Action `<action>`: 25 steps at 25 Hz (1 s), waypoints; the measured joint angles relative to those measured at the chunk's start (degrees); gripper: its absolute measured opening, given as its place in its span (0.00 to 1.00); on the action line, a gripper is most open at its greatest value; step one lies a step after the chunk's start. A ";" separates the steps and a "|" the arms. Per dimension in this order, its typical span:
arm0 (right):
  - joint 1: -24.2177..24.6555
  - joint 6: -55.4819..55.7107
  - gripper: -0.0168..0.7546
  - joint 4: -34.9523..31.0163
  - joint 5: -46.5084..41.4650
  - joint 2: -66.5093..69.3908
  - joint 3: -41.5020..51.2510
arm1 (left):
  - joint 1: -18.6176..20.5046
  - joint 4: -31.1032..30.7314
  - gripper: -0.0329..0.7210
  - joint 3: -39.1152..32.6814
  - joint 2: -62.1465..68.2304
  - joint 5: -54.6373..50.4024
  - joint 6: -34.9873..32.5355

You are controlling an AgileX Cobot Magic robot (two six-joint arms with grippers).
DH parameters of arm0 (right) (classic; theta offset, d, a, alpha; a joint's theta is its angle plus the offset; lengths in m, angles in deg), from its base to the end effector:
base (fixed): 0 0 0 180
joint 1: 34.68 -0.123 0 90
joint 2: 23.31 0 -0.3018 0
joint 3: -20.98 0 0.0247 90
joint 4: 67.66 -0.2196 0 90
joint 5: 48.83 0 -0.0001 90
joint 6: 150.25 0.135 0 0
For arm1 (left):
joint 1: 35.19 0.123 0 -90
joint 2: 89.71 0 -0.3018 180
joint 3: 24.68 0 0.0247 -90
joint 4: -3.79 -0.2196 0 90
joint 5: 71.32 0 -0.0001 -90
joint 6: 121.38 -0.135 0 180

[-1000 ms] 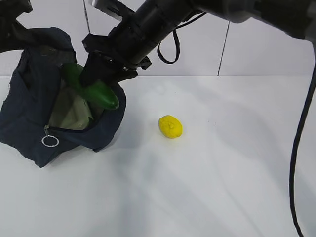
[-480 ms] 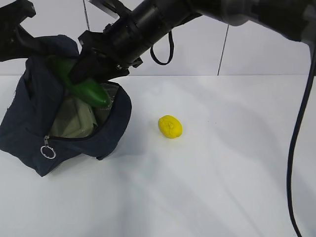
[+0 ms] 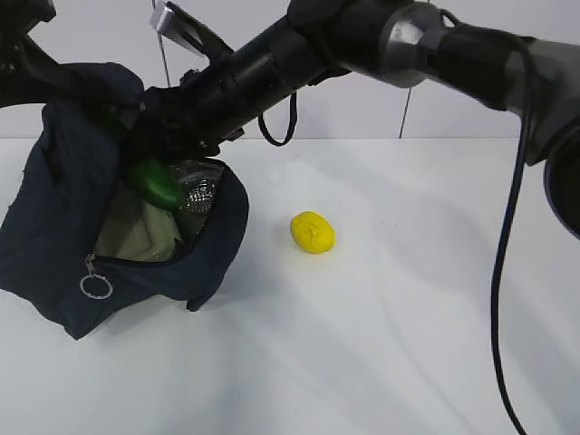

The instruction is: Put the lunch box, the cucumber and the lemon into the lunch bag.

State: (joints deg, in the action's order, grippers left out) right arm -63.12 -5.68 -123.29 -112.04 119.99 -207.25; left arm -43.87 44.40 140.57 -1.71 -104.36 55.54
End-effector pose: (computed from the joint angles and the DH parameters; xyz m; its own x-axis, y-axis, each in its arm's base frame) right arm 0.4076 0.3339 0.2354 -0.6789 -0.3951 -0.6189 -0.7342 0.3707 0.5687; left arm 0.2963 -0.0938 0.3207 -0.7473 -0.3958 -0.5338 0.0127 0.7946 -0.6071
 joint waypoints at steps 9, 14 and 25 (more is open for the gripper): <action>0.00 -4.40 0.66 -1.22 0.06 2.36 0.00 | 0.00 0.00 0.04 0.00 0.00 -1.14 -0.54; 0.00 -4.81 0.73 -1.35 -1.45 2.36 0.00 | 0.00 0.00 0.04 0.00 0.00 -1.50 -1.21; 0.00 -1.94 0.73 7.23 -6.35 2.36 -0.13 | 0.00 -0.36 0.04 0.00 0.00 -0.57 -2.03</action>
State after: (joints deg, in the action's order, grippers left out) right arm -63.12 -7.62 -116.07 -118.39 122.35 -207.38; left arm -43.87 44.03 140.57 -1.71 -104.93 53.52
